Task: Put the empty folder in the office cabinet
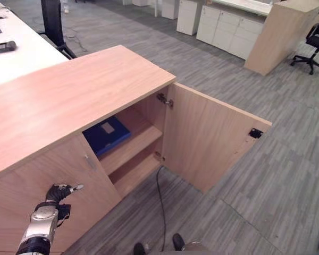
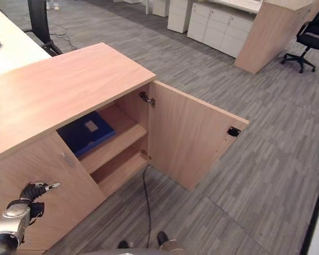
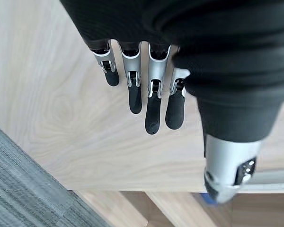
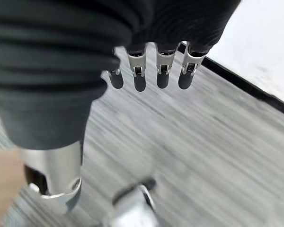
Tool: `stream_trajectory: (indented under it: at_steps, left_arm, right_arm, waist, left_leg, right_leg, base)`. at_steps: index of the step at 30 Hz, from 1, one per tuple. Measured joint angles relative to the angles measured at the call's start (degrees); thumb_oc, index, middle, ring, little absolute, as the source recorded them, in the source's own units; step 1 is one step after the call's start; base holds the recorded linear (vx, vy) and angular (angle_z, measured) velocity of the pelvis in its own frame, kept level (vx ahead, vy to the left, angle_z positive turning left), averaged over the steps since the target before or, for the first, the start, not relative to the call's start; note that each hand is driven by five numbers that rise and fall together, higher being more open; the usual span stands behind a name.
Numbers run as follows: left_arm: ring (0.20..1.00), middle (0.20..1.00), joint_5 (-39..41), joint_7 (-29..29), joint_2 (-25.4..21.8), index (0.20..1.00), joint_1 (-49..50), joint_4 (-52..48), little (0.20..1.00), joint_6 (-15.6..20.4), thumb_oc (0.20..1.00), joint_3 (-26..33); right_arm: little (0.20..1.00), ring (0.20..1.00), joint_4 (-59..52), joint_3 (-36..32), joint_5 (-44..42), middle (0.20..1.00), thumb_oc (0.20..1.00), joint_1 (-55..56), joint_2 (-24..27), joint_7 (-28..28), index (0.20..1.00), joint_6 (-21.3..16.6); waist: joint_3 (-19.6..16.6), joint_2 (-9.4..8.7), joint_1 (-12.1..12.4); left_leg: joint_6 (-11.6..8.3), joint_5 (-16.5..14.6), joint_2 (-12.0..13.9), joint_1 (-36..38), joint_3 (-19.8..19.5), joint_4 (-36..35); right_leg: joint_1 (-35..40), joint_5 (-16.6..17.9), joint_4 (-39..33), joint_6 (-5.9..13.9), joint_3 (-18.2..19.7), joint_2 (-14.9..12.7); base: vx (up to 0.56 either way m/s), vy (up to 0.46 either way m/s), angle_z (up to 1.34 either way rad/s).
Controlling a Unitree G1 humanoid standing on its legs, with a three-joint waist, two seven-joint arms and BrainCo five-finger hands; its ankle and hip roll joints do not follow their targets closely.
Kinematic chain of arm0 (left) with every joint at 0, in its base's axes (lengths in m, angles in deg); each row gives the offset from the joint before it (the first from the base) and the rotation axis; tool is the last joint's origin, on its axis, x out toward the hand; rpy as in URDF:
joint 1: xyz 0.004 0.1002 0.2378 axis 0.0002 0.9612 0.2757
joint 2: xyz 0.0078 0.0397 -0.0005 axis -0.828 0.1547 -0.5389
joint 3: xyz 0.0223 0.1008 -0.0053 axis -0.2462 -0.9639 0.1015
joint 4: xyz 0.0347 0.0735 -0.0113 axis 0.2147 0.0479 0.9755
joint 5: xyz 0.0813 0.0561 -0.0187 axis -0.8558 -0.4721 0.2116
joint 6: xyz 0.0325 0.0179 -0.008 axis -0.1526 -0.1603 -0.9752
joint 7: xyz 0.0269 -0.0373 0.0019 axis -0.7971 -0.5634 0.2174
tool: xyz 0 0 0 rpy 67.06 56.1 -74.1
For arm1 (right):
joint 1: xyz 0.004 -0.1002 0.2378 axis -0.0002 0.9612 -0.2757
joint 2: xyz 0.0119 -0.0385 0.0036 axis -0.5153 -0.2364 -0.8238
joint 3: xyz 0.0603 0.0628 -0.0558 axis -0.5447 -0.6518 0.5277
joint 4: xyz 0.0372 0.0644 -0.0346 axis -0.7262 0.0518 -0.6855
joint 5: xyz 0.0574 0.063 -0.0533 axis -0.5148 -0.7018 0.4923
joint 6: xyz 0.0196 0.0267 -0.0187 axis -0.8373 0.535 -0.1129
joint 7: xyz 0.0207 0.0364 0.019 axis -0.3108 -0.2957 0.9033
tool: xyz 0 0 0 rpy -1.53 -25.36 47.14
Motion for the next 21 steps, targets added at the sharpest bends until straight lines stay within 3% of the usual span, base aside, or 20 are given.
stream_trajectory:
  at_steps: [4, 10, 13, 18, 21]
  left_arm:
    - [1.0, 1.0, 0.02, 0.96, 0.07, 1.0, 0.05, 0.12, 1.0, -0.15, 1.0, 0.24]
    - [1.0, 1.0, 0.11, 2.5, 0.41, 1.0, 0.66, -0.08, 1.0, -0.09, 1.0, 0.87]
    - [1.0, 1.0, 0.08, 2.9, 2.45, 1.0, 4.21, -7.38, 1.0, 0.62, 1.0, 1.39]
    - [1.0, 1.0, -0.06, 3.23, 7.37, 1.0, 8.78, -14.32, 1.0, 2.79, 1.0, 2.98]
    - [1.0, 1.0, -0.53, 0.83, 7.21, 1.0, 12.55, -18.61, 1.0, 3.49, 1.0, 0.64]
  right_arm:
    - [1.0, 1.0, -2.45, 0.5, -0.1, 1.0, 1.0, -1.05, -1.81, 0.14, 1.0, -0.36]
    - [1.0, 1.0, 0.98, -0.57, -2.45, 1.0, 1.0, -4.04, 0.84, 0.25, 1.0, -1.35]
    - [1.0, 1.0, 8.11, -8.49, -4.91, 1.0, 1.0, -6.85, 6.5, 0.11, 1.0, -1.11]
    - [1.0, 1.0, 9.41, -14.43, -8.24, 1.0, 1.0, -7.3, 13.8, -1.15, 1.0, -1.91]
    - [1.0, 1.0, 9.42, -16.73, -9.17, 1.0, 1.0, -8.69, 17.74, -2.27, 1.0, -2.37]
  waist:
    - [0.13, 0.21, -0.49]
    - [0.4, 0.32, -0.14]
    - [0.93, 0.46, 0.08]
    - [1.27, 0.55, 0.38]
    - [1.56, 1.22, 0.58]
  left_leg:
    - [-0.03, 0.02, -0.15, 0.17, 0.76, -0.4]
    - [-0.13, 0.08, 0.29, 0.26, 1.86, -0.4]
    - [-0.02, -0.01, 0.18, 0.23, 2.05, -0.4]
    - [0.08, -0.21, 0.31, 0.39, 1.89, -0.38]
    - [0.04, -0.08, 0.33, 0.51, 1.43, -0.39]
  right_leg:
    - [-0.12, 0.45, -0.34, 0.66, 0.09, -0.28]
    - [-0.52, 1.1, -0.43, 0.98, 0.15, -0.03]
    - [-0.36, 1.39, -0.96, 1.28, 0.21, -0.22]
    - [0.24, 1.55, -1.91, 1.21, 0.0, -0.25]
    - [1.74, 2.34, -4.2, 1.24, -0.8, -0.69]
  base:
    - [-0.02, 0.018, -0.1]
    - [-0.01, -0.003, -0.09]
    - [0.0, -0.004, -0.01]
    - [0.0, 0.0, 0.0]
    - [0.01, -0.015, 0.1]
